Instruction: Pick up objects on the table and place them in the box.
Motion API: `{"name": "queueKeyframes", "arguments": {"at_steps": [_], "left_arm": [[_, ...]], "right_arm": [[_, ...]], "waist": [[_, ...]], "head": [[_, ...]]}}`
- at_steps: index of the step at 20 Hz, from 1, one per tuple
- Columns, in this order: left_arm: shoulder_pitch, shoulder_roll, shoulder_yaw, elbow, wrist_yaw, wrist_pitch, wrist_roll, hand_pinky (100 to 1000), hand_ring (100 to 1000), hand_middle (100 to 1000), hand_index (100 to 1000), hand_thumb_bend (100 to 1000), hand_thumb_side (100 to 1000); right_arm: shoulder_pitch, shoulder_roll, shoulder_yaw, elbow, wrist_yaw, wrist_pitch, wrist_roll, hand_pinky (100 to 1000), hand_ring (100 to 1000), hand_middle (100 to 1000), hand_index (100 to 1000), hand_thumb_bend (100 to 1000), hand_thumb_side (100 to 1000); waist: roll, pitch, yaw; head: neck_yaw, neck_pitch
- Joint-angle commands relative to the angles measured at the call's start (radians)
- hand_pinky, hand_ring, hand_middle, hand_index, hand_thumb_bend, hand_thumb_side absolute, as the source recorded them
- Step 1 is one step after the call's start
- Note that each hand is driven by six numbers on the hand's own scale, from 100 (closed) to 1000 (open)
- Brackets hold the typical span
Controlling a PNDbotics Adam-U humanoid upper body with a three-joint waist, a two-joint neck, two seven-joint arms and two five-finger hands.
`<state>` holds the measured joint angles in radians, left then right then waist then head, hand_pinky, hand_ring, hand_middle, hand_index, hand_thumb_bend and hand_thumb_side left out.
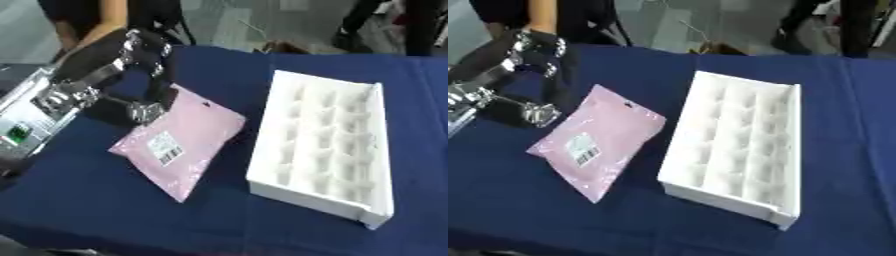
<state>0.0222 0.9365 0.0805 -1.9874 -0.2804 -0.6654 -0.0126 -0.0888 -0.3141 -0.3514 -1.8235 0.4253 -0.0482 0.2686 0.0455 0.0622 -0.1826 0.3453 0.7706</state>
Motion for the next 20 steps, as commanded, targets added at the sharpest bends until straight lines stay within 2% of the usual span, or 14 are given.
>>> {"name": "queueKeyframes", "arguments": {"at_steps": [1, 3, 4, 5, 6, 8, 9, 12, 13, 14, 15, 18, 19, 20], "left_arm": [[-0.007, 0.023, 0.021, -0.013, -0.034, -0.020, 0.007, 645, 464, 447, 355, 100, 273], [-0.007, 0.025, 0.023, -0.013, -0.068, -0.030, 0.007, 679, 508, 494, 445, 100, 264], [-0.007, 0.026, 0.021, -0.013, -0.090, -0.032, -0.001, 715, 560, 556, 534, 100, 257], [-0.006, 0.026, 0.020, -0.013, -0.109, -0.032, -0.009, 787, 666, 659, 635, 100, 253], [-0.007, 0.026, 0.021, -0.013, -0.134, -0.030, -0.019, 810, 718, 712, 680, 100, 250], [-0.009, 0.027, 0.028, -0.013, -0.184, -0.014, -0.022, 851, 829, 816, 820, 100, 379], [-0.010, 0.028, 0.031, -0.013, -0.213, -0.002, -0.017, 846, 840, 819, 839, 100, 411], [-0.007, 0.031, 0.030, -0.013, -0.292, 0.026, -0.013, 833, 855, 817, 810, 100, 534], [-0.007, 0.032, 0.028, -0.013, -0.316, 0.032, -0.015, 838, 856, 813, 815, 100, 602], [-0.006, 0.038, 0.026, -0.013, -0.339, 0.033, -0.019, 866, 885, 829, 822, 100, 718], [-0.006, 0.043, 0.025, -0.013, -0.358, 0.033, -0.022, 873, 900, 838, 830, 100, 748], [-0.001, 0.121, 0.019, -0.013, -0.443, 0.014, -0.064, 885, 954, 880, 887, 567, 825], [0.001, 0.151, 0.016, -0.013, -0.472, 0.016, -0.073, 872, 957, 896, 907, 655, 850], [0.008, 0.182, 0.007, -0.013, -0.488, 0.024, -0.086, 842, 942, 908, 934, 649, 862]], "right_arm": [[-0.009, -0.031, -0.004, -0.020, 0.002, 0.001, 0.000, 590, 687, 802, 938, 100, 699], [-0.009, -0.032, -0.004, -0.020, 0.001, 0.001, 0.000, 590, 687, 802, 938, 100, 698], [-0.009, -0.032, -0.004, -0.019, 0.001, 0.001, 0.000, 590, 687, 802, 938, 100, 698], [-0.009, -0.032, -0.003, -0.019, 0.001, 0.001, 0.000, 590, 687, 802, 938, 100, 698], [-0.009, -0.032, -0.003, -0.019, 0.001, 0.001, 0.000, 590, 687, 802, 938, 100, 698], [-0.009, -0.032, -0.004, -0.019, 0.001, 0.001, 0.000, 590, 687, 802, 938, 100, 690], [-0.009, -0.032, -0.004, -0.019, 0.001, 0.001, 0.000, 590, 687, 802, 938, 100, 688], [-0.008, -0.032, -0.004, -0.019, 0.001, 0.001, 0.000, 590, 687, 802, 938, 100, 688], [-0.008, -0.032, -0.004, -0.019, 0.001, 0.001, 0.000, 590, 687, 802, 938, 100, 688], [-0.008, -0.032, -0.004, -0.019, 0.001, 0.001, 0.000, 590, 687, 802, 938, 100, 688], [-0.008, -0.032, -0.003, -0.019, 0.001, 0.001, 0.001, 590, 687, 802, 938, 100, 687], [-0.007, -0.036, -0.003, -0.018, 0.001, 0.001, 0.002, 590, 687, 802, 938, 100, 687], [-0.007, -0.037, -0.003, -0.018, 0.002, 0.001, 0.002, 590, 687, 802, 938, 100, 687], [-0.006, -0.039, -0.003, -0.018, 0.002, 0.001, 0.002, 589, 686, 802, 938, 100, 689]], "waist": [[-0.001, -0.010, 0.001], [-0.001, -0.010, 0.002], [-0.001, -0.010, 0.001], [-0.001, -0.010, 0.001], [-0.001, -0.010, 0.001], [-0.001, -0.010, 0.002], [-0.001, -0.010, 0.002], [0.000, -0.010, 0.002], [0.000, -0.010, 0.001], [0.000, -0.011, 0.001], [0.001, -0.011, 0.001], [0.004, -0.012, 0.002], [0.005, -0.013, 0.003], [0.007, -0.014, 0.004]], "head": [[-0.001, -0.001], [-0.001, -0.001], [0.000, -0.001], [0.000, -0.001], [0.000, -0.001], [-0.001, -0.001], [-0.001, -0.001], [-0.001, -0.001], [-0.001, -0.001], [-0.001, -0.001], [-0.001, -0.001], [-0.003, -0.001], [-0.004, -0.001], [-0.004, -0.001]]}}
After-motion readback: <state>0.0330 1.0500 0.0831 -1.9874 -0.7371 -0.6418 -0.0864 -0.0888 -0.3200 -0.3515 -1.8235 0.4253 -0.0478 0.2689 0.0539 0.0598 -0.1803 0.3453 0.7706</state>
